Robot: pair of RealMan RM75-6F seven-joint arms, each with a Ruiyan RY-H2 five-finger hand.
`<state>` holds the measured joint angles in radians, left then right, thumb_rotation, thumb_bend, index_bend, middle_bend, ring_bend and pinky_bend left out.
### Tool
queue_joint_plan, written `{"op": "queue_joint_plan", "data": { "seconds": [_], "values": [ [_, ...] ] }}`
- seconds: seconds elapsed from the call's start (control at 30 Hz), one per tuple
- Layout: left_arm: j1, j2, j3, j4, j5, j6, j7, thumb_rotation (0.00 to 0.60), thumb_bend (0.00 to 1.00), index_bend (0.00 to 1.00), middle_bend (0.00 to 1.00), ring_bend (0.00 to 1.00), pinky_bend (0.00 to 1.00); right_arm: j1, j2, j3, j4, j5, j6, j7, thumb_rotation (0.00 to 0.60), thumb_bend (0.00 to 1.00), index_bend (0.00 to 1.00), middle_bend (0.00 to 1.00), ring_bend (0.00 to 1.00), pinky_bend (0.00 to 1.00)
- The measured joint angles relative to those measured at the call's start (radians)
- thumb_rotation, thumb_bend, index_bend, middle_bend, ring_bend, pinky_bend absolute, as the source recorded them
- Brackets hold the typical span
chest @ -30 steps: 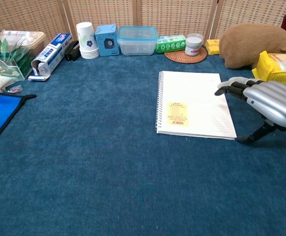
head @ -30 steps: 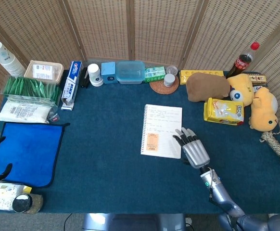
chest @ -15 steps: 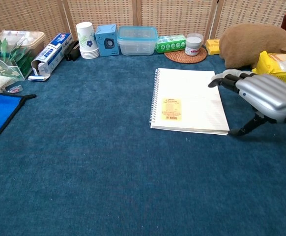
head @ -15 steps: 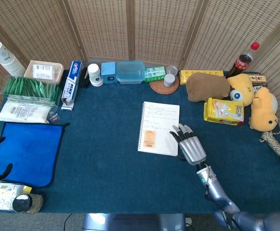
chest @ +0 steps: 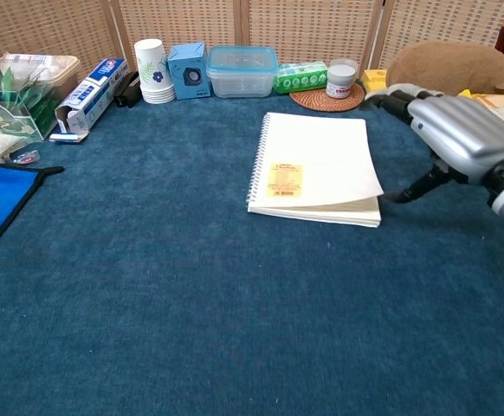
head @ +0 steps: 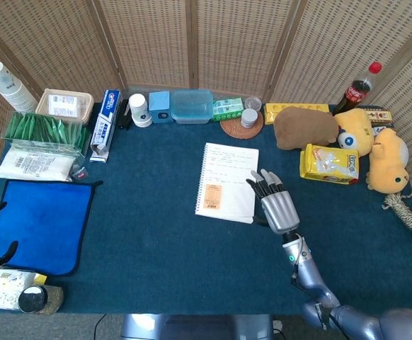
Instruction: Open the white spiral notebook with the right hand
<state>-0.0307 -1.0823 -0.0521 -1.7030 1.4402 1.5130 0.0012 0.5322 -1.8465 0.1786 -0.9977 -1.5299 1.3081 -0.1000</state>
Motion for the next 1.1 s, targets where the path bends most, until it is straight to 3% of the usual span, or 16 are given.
{"op": "queue_joint_plan", "data": {
  "seconds": [0.5,1.1],
  "values": [
    [0.021,-0.01,0.005,0.018,0.005,0.026,-0.036,0.6,0.29,0.24,0.09,0.05,0.0,0.073,-0.088,0.103,0.019,0.04,0.061,0.015,0.6,0.06,0.12,0.16,0.11,0.14],
    [0.045,-0.015,0.011,0.045,0.013,0.051,-0.072,0.6,0.29,0.24,0.09,0.05,0.0,0.22,-0.102,0.174,-0.037,0.091,-0.057,-0.033,0.6,0.06,0.1,0.16,0.11,0.14]
  ]
}}
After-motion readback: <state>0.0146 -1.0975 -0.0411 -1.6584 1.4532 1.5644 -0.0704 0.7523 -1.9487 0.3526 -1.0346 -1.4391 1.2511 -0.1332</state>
